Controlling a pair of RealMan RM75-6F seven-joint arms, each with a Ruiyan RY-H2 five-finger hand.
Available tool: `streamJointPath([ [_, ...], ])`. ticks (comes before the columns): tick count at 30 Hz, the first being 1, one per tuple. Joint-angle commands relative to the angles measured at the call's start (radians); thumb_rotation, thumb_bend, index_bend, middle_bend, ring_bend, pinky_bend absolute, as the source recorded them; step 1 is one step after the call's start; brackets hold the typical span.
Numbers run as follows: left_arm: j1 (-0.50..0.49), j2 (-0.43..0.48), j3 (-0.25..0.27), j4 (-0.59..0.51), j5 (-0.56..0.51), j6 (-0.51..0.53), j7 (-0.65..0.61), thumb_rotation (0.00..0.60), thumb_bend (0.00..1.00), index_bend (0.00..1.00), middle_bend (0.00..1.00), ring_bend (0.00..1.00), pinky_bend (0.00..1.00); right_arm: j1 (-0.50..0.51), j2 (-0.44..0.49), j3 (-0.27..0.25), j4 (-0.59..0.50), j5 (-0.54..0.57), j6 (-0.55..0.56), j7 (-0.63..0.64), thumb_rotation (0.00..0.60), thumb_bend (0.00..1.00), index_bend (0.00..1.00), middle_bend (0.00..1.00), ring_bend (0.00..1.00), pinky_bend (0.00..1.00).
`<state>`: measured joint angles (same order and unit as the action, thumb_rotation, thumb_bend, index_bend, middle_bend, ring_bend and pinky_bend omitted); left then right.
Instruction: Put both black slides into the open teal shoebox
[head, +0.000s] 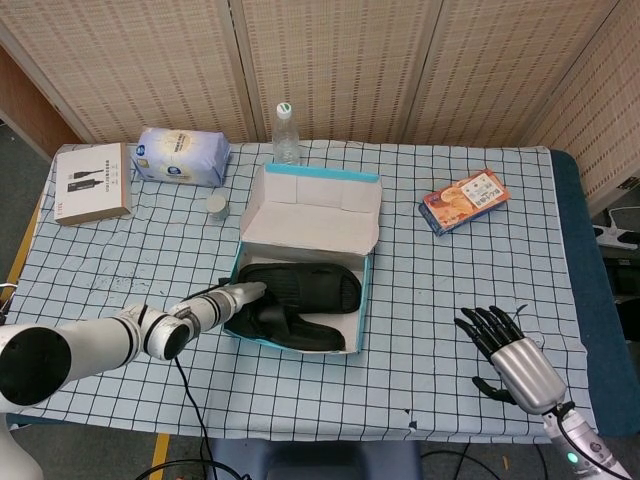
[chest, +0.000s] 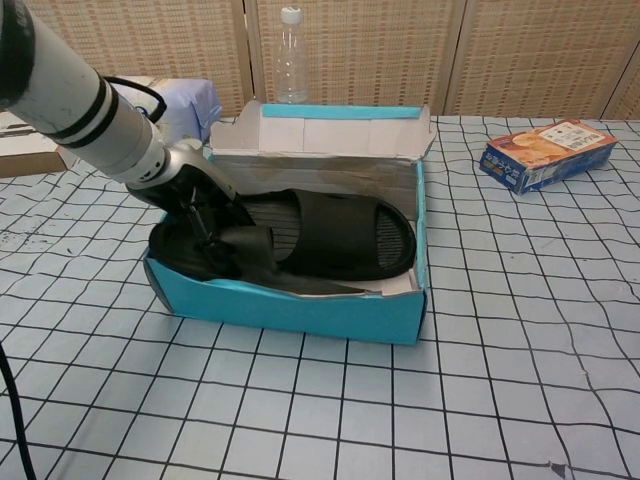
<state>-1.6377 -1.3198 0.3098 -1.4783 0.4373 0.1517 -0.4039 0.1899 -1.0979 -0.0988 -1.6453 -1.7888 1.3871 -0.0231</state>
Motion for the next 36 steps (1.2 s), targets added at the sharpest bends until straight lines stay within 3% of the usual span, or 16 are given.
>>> streamJointPath([
  [1,0.04,-0.01,-0.038,0.022,0.03,-0.015,-0.011,0.6,0.46,0.61,0.68,0.67,0.72,-0.001,0.001,-0.002,-0.003,-0.001,0.0,-0.005,0.6,0.2,0.0,0.0,0.0,0.0],
  [6,0.099,-0.006,-0.11,0.03,0.089,-0.05,-0.015,0.6,0.46,0.59,0.67,0.65,0.7,0.0,0.0,-0.005,-0.006,-0.003,-0.003,-0.006,0.6,0.2,0.0,0.0,0.0,0.0],
  [8,0.127,0.011,-0.149,0.012,0.139,-0.021,0.006,0.6,0.46,0.52,0.6,0.56,0.62,-0.001,0.002,-0.005,-0.007,-0.004,0.0,-0.008,0.6,0.2,0.0,0.0,0.0,0.0],
  [12,0.195,0.06,-0.235,-0.061,0.204,0.072,0.012,0.6,0.45,0.33,0.34,0.31,0.45,-0.004,0.007,-0.006,-0.011,-0.005,0.006,-0.009,0.6,0.2,0.0,0.0,0.0,0.0],
  [17,0.278,0.102,-0.326,-0.122,0.276,0.155,0.007,0.6,0.44,0.25,0.22,0.19,0.32,-0.007,0.011,-0.01,-0.014,-0.013,0.013,-0.008,0.6,0.2,0.0,0.0,0.0,0.0],
  [31,0.387,0.129,-0.426,-0.167,0.352,0.178,-0.004,0.6,0.44,0.14,0.11,0.05,0.24,-0.008,0.014,-0.011,-0.016,-0.018,0.017,-0.003,0.6,0.2,0.0,0.0,0.0,0.0],
  [36,0.476,0.139,-0.49,-0.226,0.428,0.287,-0.02,0.6,0.43,0.14,0.11,0.05,0.22,0.001,0.008,-0.009,-0.006,-0.031,0.014,0.003,0.6,0.2,0.0,0.0,0.0,0.0],
])
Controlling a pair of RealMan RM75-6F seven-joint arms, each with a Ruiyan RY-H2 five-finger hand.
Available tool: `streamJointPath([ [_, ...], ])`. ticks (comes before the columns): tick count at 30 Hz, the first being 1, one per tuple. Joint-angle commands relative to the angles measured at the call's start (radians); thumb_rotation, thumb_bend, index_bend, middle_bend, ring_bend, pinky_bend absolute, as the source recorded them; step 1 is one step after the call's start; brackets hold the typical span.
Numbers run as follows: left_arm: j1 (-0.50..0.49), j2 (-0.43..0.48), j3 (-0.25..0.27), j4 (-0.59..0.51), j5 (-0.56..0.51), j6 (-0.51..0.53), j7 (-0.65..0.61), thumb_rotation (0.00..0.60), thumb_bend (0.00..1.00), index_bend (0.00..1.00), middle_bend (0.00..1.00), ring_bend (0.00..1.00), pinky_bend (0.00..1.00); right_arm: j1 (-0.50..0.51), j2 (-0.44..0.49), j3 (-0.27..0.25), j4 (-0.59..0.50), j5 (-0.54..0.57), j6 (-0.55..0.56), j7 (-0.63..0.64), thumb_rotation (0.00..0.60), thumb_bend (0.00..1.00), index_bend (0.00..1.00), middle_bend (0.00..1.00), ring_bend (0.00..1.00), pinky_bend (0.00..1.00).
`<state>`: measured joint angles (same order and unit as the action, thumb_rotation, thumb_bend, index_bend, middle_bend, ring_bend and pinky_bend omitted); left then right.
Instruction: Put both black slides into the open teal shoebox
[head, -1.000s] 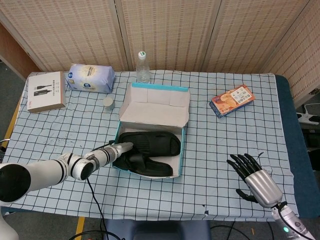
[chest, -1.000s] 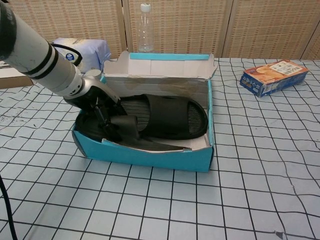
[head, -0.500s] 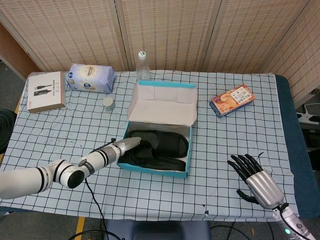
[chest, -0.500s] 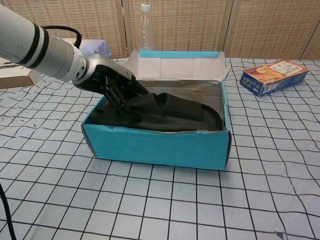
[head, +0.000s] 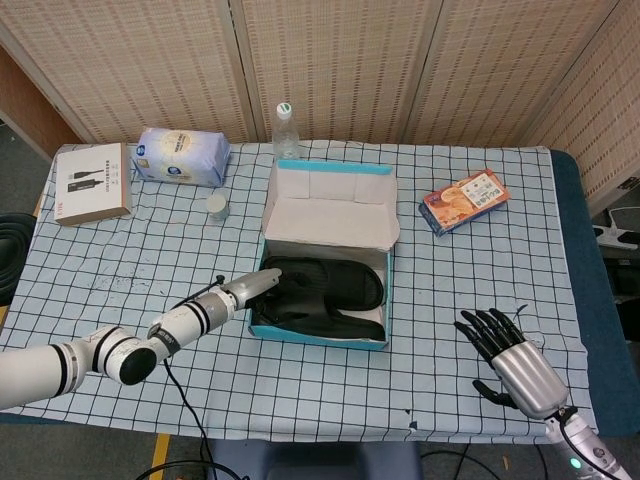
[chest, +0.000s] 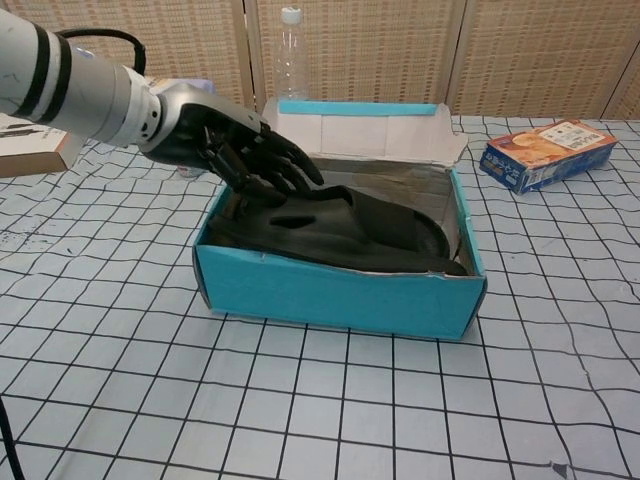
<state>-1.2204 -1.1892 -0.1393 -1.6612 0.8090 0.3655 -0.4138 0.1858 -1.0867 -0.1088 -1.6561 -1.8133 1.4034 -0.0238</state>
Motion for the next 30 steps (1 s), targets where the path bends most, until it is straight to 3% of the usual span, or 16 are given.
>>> streamJointPath([
  [1,0.086,0.008,-0.055,-0.061,0.088,0.113,-0.013,0.6,0.43,0.14,0.11,0.05,0.22,0.011,-0.005,0.001,0.007,-0.017,-0.004,0.007,0.6,0.2,0.0,0.0,0.0,0.0],
  [5,0.199,-0.003,-0.052,-0.089,0.257,0.34,0.059,0.6,0.44,0.11,0.11,0.05,0.19,0.046,-0.006,0.005,0.002,-0.073,-0.017,-0.01,0.6,0.2,0.0,0.0,0.0,0.0],
  [8,0.281,-0.056,-0.022,-0.025,0.348,0.576,0.227,0.6,0.47,0.09,0.11,0.03,0.16,0.083,0.0,0.017,-0.023,-0.106,-0.043,-0.036,0.6,0.23,0.0,0.0,0.0,0.0],
  [11,0.333,-0.097,0.003,0.038,0.378,0.696,0.349,0.6,0.48,0.08,0.1,0.01,0.13,0.114,0.01,0.033,-0.062,-0.091,-0.091,-0.064,0.6,0.23,0.0,0.0,0.0,0.0],
  [16,0.404,-0.054,0.061,0.008,0.396,0.719,0.4,0.6,0.48,0.04,0.01,0.0,0.11,0.16,0.018,0.058,-0.126,-0.055,-0.165,-0.098,0.6,0.25,0.0,0.0,0.0,0.0],
  [19,0.467,-0.041,0.09,0.018,0.431,0.807,0.468,0.6,0.48,0.02,0.0,0.0,0.1,0.203,0.022,0.075,-0.173,-0.041,-0.234,-0.131,0.6,0.3,0.0,0.0,0.0,0.0],
  [22,0.524,-0.055,0.095,0.037,0.44,0.874,0.479,0.6,0.48,0.01,0.0,0.0,0.09,0.266,0.014,0.108,-0.224,-0.021,-0.327,-0.192,0.6,0.44,0.0,0.0,0.0,0.0],
  [26,0.555,-0.043,0.097,0.035,0.452,0.88,0.471,0.6,0.48,0.0,0.0,0.0,0.09,0.346,-0.029,0.168,-0.272,0.049,-0.452,-0.301,0.6,0.6,0.0,0.0,0.0,0.0],
  [30,0.577,-0.03,0.094,0.023,0.469,0.879,0.468,0.6,0.48,0.0,0.0,0.0,0.08,0.411,-0.108,0.225,-0.282,0.152,-0.549,-0.451,0.6,0.61,0.14,0.0,0.0,0.0],
])
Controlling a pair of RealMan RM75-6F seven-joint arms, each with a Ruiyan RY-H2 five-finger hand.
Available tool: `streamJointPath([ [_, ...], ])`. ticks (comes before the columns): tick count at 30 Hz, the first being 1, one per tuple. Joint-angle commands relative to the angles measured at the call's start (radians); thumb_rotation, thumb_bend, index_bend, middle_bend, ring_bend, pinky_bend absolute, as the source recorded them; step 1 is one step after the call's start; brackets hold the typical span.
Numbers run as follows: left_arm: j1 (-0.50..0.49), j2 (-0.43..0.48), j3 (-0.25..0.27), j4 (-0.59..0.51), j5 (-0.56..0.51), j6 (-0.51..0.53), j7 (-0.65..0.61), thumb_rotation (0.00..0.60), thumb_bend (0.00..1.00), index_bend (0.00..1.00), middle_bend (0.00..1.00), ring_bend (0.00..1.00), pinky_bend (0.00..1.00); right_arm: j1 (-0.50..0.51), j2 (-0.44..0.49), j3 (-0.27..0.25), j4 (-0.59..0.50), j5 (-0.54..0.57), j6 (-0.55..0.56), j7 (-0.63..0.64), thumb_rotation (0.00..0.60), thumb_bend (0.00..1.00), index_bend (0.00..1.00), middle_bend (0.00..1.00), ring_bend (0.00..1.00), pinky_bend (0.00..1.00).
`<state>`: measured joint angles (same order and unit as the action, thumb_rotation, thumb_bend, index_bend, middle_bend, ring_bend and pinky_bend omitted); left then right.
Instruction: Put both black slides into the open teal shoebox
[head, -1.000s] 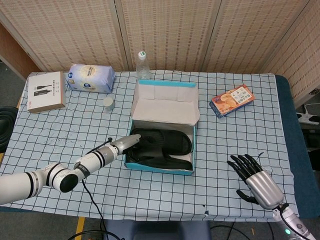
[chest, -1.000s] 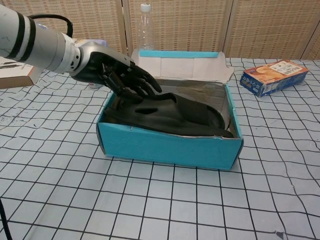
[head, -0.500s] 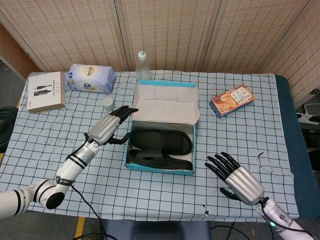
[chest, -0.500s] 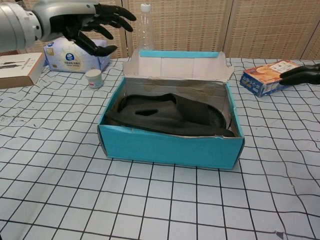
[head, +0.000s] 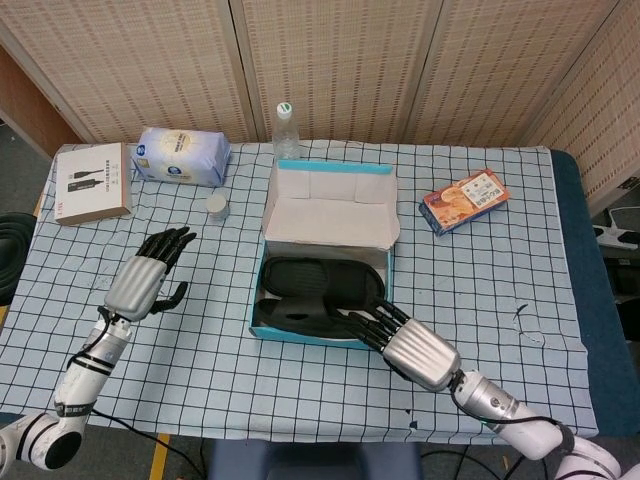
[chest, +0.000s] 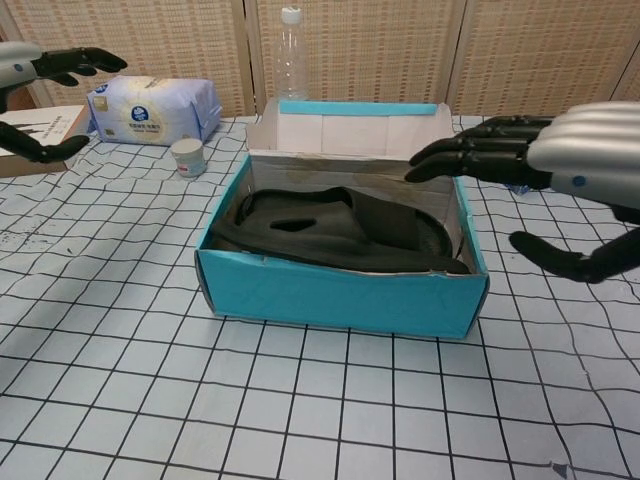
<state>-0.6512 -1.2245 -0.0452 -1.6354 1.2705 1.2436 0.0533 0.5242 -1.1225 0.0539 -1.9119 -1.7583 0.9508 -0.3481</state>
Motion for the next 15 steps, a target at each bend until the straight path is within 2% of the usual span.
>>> streamJointPath([
  [1,0.011,0.007,-0.002,-0.003,0.01,-0.001,-0.001,0.6,0.48,0.0,0.0,0.0,0.08,0.084,-0.09,0.072,-0.024,0.123,-0.113,-0.157,0.6,0.62,0.17,0.0,0.0,0.0],
  [6,0.026,0.013,-0.01,0.004,0.026,-0.02,-0.028,0.6,0.48,0.0,0.0,0.0,0.08,0.153,-0.179,0.117,-0.01,0.272,-0.182,-0.286,0.6,0.73,0.17,0.0,0.0,0.0],
  [10,0.03,0.008,-0.017,0.025,0.035,-0.039,-0.03,0.6,0.48,0.0,0.0,0.0,0.08,0.214,-0.25,0.135,0.014,0.388,-0.208,-0.43,0.6,0.74,0.19,0.0,0.0,0.0],
  [15,0.039,0.003,-0.026,0.041,0.041,-0.051,-0.04,0.6,0.48,0.0,0.0,0.0,0.08,0.279,-0.333,0.137,0.034,0.528,-0.194,-0.569,0.6,0.74,0.16,0.0,0.0,0.0],
])
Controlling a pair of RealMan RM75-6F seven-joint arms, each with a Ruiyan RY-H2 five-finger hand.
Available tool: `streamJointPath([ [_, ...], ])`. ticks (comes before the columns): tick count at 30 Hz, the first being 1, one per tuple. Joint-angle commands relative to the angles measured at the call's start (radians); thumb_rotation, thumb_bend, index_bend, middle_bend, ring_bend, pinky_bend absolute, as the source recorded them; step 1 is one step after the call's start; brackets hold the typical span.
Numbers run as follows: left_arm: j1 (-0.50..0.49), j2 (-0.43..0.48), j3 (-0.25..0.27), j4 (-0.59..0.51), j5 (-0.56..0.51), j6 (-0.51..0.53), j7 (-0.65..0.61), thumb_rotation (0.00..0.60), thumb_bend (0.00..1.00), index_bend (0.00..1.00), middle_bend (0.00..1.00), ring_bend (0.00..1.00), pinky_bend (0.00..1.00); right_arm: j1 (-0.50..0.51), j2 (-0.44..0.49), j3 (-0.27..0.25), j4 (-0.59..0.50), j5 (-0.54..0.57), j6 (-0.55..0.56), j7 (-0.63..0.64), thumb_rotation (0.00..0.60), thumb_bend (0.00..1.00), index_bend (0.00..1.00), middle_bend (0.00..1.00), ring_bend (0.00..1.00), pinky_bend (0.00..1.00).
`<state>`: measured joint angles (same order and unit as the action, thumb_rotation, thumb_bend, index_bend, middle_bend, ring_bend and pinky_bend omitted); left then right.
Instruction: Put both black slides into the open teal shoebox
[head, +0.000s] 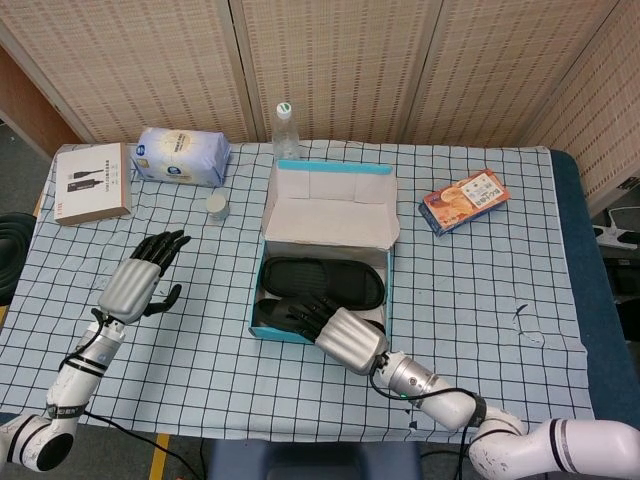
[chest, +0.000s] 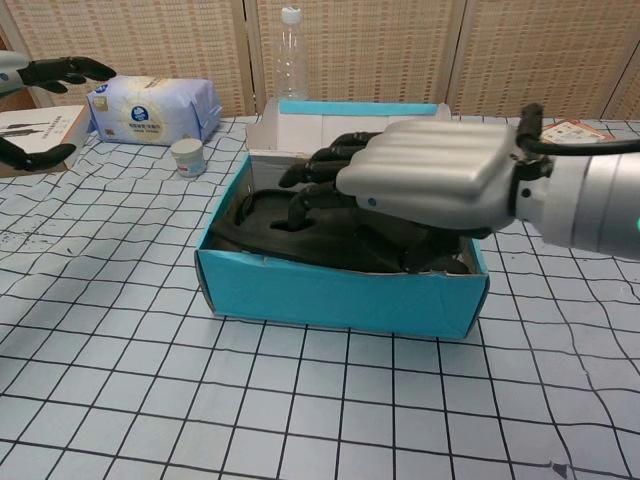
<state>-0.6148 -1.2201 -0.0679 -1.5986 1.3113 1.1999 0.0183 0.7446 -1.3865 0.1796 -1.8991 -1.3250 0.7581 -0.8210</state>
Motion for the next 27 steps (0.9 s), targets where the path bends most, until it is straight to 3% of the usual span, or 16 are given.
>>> streamJointPath([
  [1,0.004,-0.001,-0.005,0.007,0.001,-0.011,-0.006,0.6,0.48,0.0,0.0,0.0,0.08,0.071,-0.085,0.01,0.028,0.119,0.006,-0.123,0.6,0.74,0.15,0.0,0.0,0.0],
  [7,0.015,-0.002,-0.012,0.024,0.016,-0.024,-0.024,0.6,0.48,0.0,0.0,0.0,0.08,0.148,-0.169,0.008,0.07,0.287,0.065,-0.226,0.6,0.74,0.13,0.0,0.0,0.0],
  [27,0.034,-0.001,-0.034,0.067,0.045,-0.057,-0.065,0.6,0.48,0.0,0.0,0.0,0.08,0.289,-0.25,-0.076,0.172,0.543,0.161,-0.298,0.6,0.74,0.2,0.0,0.0,0.0],
])
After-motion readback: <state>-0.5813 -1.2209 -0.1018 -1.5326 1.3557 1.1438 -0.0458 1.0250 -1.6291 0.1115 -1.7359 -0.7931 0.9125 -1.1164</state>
